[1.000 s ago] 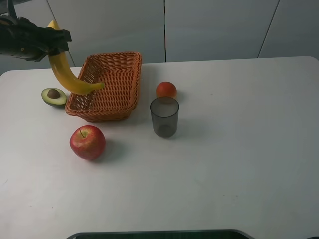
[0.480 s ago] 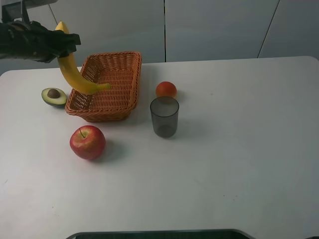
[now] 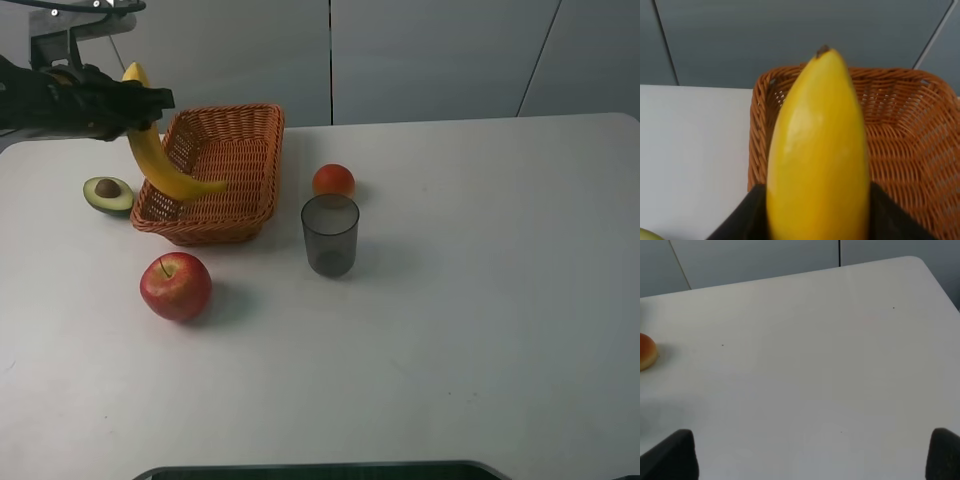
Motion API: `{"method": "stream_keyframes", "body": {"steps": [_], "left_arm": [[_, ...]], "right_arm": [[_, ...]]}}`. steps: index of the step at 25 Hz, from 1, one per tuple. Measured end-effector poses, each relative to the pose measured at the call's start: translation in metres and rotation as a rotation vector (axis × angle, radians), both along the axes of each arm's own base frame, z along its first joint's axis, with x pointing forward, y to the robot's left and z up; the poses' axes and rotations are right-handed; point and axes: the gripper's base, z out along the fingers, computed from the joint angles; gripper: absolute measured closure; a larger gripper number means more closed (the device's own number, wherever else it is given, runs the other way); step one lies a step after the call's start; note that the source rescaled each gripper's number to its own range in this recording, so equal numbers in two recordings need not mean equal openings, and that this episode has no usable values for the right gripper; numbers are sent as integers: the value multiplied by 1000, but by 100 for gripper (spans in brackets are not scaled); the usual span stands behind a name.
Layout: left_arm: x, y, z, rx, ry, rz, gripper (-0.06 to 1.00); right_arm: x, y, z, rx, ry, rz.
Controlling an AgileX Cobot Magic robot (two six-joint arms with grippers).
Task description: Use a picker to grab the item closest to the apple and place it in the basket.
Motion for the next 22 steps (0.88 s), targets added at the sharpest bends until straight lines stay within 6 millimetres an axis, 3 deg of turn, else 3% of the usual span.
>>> {"method": "stream_keyframes", "body": {"steps": [5,6,7,9,10,11,15,22], "left_arm": [[0,-3,0,23,-9,-30,91],[0,-3,0,23,-9,-31,87],[0,-3,0,23,-9,-31,74],[0,-3,1,25,-10,-32,23],[0,-3,1,25,-10,-32,7],[0,-3,1,25,-10,-32,2],[0,-3,1,25,-10,-32,-4],[-1,-4,0,25,-6,-33,-5]], "right_arm": [[0,0,0,0,0,0],[0,0,0,0,0,0],[0,0,0,0,0,0],[0,0,0,0,0,0],[0,0,0,0,0,0],[0,0,0,0,0,0],[0,0,0,0,0,0],[0,0,0,0,0,0]]}}
